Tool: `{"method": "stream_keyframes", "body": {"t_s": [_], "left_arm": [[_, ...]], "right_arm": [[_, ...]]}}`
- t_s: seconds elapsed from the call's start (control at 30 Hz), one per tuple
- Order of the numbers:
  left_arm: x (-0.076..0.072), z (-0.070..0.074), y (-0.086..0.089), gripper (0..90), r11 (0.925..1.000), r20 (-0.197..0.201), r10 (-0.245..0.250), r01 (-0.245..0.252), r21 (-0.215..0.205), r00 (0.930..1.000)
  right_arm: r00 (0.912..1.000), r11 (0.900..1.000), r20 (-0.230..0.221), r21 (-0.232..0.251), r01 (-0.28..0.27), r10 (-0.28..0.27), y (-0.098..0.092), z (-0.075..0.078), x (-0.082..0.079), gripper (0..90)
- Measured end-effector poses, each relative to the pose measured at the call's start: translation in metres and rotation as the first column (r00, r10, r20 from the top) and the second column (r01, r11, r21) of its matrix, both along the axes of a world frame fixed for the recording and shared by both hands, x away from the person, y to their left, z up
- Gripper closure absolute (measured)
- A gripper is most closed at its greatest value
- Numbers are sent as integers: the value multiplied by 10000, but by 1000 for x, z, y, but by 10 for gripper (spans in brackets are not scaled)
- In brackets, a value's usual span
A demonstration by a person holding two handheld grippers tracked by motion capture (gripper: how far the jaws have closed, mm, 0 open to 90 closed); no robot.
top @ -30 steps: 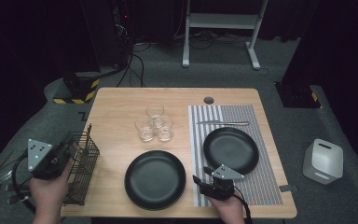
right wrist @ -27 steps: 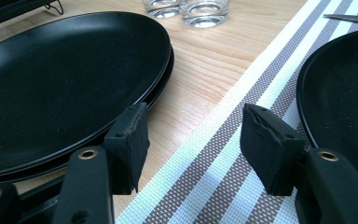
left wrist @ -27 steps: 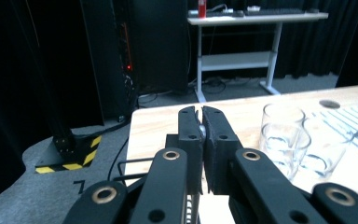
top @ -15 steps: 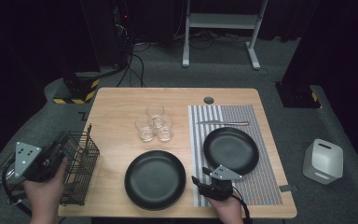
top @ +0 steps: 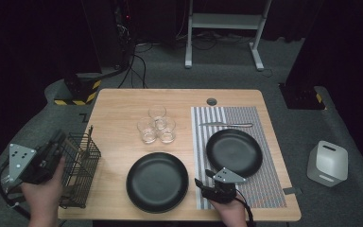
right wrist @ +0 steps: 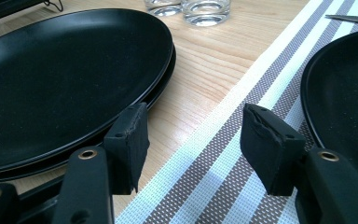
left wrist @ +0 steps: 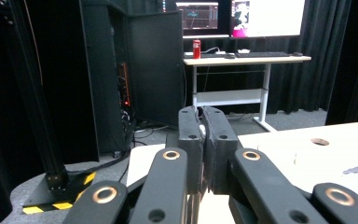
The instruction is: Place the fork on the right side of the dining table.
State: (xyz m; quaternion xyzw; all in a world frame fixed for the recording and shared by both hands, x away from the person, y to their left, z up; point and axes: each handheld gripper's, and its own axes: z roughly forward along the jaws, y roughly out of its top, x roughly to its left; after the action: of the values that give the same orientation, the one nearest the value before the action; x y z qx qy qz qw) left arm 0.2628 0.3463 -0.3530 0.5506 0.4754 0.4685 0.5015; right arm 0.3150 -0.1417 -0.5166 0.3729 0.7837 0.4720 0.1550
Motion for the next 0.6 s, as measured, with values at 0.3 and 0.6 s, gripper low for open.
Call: {"method": "stream_keyframes", "body": {"t_s": [0.3,0.6], "left_arm": [[-3,5,3,866,9999,308,122,-118,-110,9995],[-3,8,3,867,9999,530,105,-99,-114,9985]], "right_arm": [[10000,10000,47,49,55,-56,-2,1,0,421],[10000,10000,37,56,45,-45,-1,1,-1,421]]}}
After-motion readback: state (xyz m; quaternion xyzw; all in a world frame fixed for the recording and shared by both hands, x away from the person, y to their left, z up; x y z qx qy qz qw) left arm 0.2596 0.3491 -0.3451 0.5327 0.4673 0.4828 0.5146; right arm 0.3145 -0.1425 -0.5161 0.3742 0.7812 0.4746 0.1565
